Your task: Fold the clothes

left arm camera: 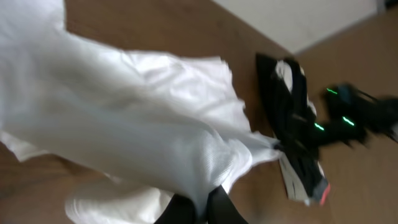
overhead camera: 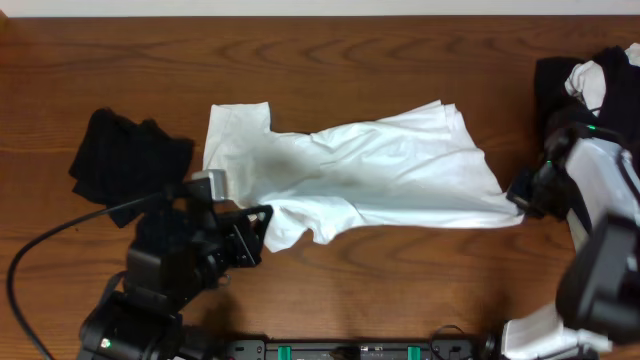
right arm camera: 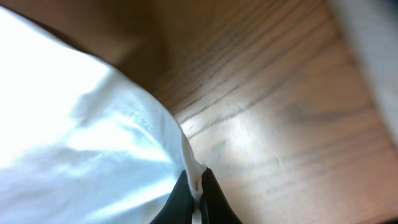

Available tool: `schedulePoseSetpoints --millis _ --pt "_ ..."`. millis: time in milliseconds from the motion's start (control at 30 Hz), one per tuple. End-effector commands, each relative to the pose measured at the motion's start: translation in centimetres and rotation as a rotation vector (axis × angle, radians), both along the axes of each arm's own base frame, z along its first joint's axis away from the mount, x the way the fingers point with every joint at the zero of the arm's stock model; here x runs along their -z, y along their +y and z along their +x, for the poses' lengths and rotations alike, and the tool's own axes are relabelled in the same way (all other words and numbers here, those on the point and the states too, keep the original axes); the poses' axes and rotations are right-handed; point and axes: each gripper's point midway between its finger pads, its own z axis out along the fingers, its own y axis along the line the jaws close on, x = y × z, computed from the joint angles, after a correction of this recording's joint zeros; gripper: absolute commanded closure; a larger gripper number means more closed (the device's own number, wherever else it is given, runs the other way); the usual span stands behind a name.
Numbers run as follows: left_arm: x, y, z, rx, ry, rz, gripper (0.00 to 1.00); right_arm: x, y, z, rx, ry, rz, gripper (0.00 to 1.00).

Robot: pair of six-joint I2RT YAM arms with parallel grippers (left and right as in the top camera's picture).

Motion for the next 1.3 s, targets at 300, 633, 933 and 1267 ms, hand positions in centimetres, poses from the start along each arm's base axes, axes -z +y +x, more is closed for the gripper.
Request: schedulePoseSetpoints --millis 300,633,933,1267 --pt "-11.4 2.5 -1.5 -0.081 -0.234 -0.051 0.94 -21.3 0.3 -3.4 -0.035 -0.638 -0.226 0.99" --pt "-16.2 4.7 -3.2 -0.145 -0.366 0.016 0.94 -28.1 0.5 -5.9 -0.017 -0.835 -0.322 0.99" --pt "-10.2 3.4 3.7 -0.145 -0.121 0.148 0.94 -21.9 0.0 -1.0 -0.045 -0.599 -0.189 0.99" --pt "-5.8 -1.2 20.4 0.023 -0.129 0.203 0.94 -16.6 0.4 12.2 -0.142 -0.701 0.029 0.99"
